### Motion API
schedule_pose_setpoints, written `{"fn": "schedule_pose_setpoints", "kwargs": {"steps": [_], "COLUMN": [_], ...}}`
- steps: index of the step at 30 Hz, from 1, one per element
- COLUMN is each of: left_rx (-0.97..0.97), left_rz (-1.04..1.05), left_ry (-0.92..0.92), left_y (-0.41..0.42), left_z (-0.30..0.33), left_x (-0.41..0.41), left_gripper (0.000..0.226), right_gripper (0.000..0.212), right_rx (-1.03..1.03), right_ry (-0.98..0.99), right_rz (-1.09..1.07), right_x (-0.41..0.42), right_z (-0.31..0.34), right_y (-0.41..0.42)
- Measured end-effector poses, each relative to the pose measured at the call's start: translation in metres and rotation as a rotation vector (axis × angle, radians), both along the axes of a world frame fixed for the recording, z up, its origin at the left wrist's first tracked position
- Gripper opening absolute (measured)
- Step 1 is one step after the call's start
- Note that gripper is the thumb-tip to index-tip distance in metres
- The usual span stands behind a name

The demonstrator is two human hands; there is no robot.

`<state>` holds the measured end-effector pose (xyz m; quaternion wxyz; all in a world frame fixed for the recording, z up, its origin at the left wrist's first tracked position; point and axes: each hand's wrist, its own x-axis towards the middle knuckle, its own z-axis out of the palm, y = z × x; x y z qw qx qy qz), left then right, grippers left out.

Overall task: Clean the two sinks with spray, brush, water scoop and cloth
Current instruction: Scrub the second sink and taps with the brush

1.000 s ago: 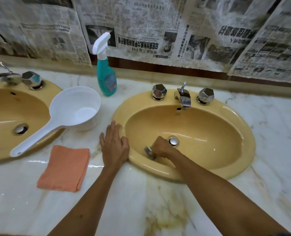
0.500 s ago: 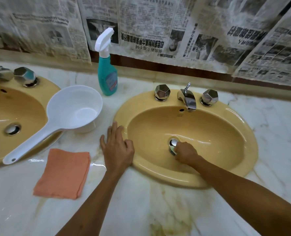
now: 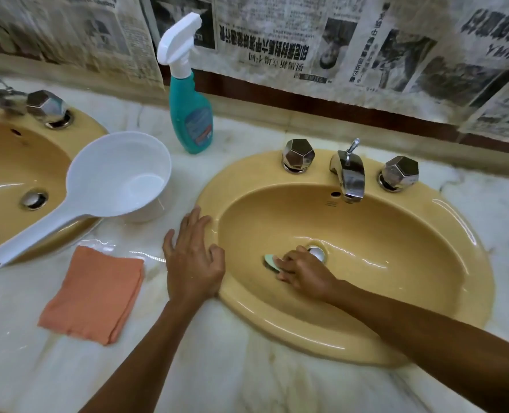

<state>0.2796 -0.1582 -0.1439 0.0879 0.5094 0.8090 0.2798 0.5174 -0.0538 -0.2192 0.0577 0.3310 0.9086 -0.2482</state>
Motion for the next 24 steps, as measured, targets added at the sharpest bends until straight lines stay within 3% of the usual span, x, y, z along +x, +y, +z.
{"fn": "schedule_pose_setpoints", "kwargs": {"steps": [4,9,14,17,19,20,22,24], "left_rx": [0.006,0.021,0.015,0.013,0.012,0.011,0.008,0.006], "left_rz": [0.0,-0.005,0.005,0.004,0.004,0.006,0.011,0.013], "left_ry": [-0.004,-0.029,-0.053,-0.053,-0.057,-0.059,-0.066,-0.073], "left_y": [0.0,0.0,-0.001,-0.001,0.0,0.0,0.0,-0.001], "left_z": [0.0,0.003,0.003,0.004,0.004,0.004,0.005,0.005], "left_x": [0.001,0.001,0.001,0.001,0.001,0.001,0.002,0.002], "left_gripper": [0.06,0.061,0.061,0.062,0.062,0.062,0.062,0.062], "right_gripper": [0.04,0.033,0.036,0.033,0.032,0.033,0.031,0.029], "right_rx": [0.126,0.028,0.129,-0.051,-0.031,0.022,0.107,0.079], "right_ry": [-0.086,0.214,0.172,0.372,0.427,0.409,0.3,0.37], "right_rz": [-0.291,0.038,-0.309,-0.049,0.114,0.097,-0.143,-0.401], "right_x": [-0.001,-0.013,-0.017,-0.03,-0.026,-0.027,-0.024,-0.025], "right_z": [-0.003,-0.011,-0.011,-0.008,-0.009,-0.009,-0.015,-0.019], "right_y": [0.036,-0.007,0.029,-0.017,-0.017,-0.002,0.031,0.038]}}
